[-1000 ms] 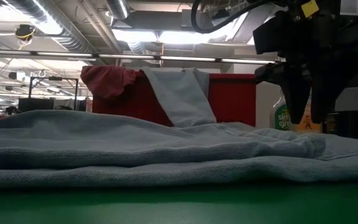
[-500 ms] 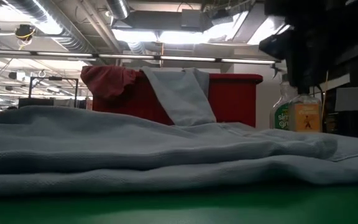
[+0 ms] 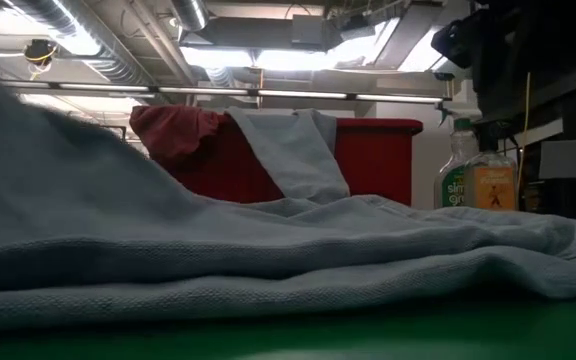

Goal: Fold Laundry from Bin
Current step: Fold the blue pants from the red laundry basket

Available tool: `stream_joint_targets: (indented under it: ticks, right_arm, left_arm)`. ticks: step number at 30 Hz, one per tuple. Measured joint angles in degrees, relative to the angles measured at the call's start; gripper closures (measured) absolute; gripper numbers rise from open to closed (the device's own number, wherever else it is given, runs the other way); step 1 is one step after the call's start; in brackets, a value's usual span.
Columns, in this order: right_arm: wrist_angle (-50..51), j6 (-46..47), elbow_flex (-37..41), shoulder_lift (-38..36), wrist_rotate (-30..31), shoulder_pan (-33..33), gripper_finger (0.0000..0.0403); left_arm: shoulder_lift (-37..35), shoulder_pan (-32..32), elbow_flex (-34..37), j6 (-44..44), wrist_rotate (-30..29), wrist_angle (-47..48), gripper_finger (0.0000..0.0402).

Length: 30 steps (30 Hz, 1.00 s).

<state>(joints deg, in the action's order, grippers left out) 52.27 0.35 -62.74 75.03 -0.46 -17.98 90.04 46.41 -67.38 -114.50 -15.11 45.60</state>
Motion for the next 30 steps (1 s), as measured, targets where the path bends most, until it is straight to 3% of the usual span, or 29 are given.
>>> stream_joint_targets:
  ticks: [11, 21, 30]
  right_arm:
    - [0.8, 1.6, 0.0, -1.0, 0.0, 0.0, 0.026]
    - [4.9, 8.7, 0.0, -5.8, 0.7, 0.0, 0.026]
    - [4.9, 11.8, 0.0, -14.0, 12.2, 0.0, 0.026]
  left_arm:
    - [-0.1, -11.6, -8.7, 23.3, -11.3, -3.1, 0.0401]
    - [-0.1, -24.2, -8.7, 51.3, -10.9, -25.0, 0.0401]
    - [5.5, -31.0, -8.7, 66.9, -3.8, -43.7, 0.0401]
